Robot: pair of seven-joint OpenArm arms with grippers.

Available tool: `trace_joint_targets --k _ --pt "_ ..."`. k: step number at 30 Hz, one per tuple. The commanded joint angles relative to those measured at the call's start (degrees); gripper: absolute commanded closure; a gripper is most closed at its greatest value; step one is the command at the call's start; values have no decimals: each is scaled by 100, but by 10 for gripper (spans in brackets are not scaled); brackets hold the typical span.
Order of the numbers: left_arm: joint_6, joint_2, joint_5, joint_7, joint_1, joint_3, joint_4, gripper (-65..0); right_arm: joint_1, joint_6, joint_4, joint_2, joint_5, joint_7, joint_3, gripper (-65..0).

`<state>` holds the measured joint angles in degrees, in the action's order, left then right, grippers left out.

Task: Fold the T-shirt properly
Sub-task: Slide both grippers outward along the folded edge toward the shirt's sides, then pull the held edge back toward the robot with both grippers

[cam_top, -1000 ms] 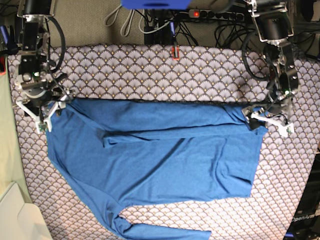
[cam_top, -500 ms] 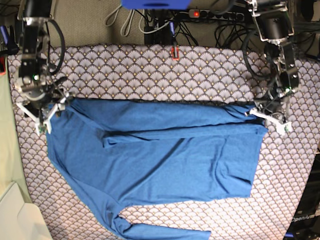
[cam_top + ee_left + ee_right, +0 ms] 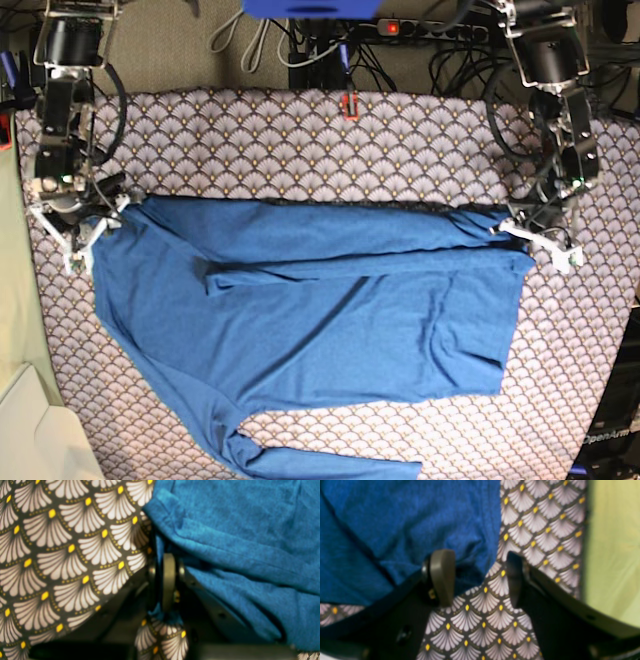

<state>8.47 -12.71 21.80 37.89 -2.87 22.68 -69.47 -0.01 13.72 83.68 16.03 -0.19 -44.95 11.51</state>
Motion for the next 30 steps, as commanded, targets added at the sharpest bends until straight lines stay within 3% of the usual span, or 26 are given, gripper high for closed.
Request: trace_joint_targets --k 1,7,9,16,17,22,24,30 --pt "10 -8 -31 347 10 -30 -2 -3 67 -13 23 80 -21 77 32 -337" --pt "10 -17 -31 347 10 -30 -11 -3 49 -13 -73 54 -21 77 14 -330" --pt "10 -17 -31 347 10 -30 -11 -3 41 -13 -73 54 -12 77 14 -298" --pt "10 -17 -31 356 37 -30 -11 -3 23 -13 -73 54 -12 60 -4 -15" --pt "10 -17 -31 356 37 -39 -11 -3 23 -13 -73 54 -12 33 -4 0" --pt "10 -52 -31 646 28 -39 -29 -3 -162 -13 76 80 -12 60 32 0" --pt "10 -210 4 717 46 -30 -108 -3 -355 -13 357 80 -12 69 32 0" --pt "10 -237 -31 769 345 -30 -626 -3 -909 -13 1245 45 -12 69 40 0"
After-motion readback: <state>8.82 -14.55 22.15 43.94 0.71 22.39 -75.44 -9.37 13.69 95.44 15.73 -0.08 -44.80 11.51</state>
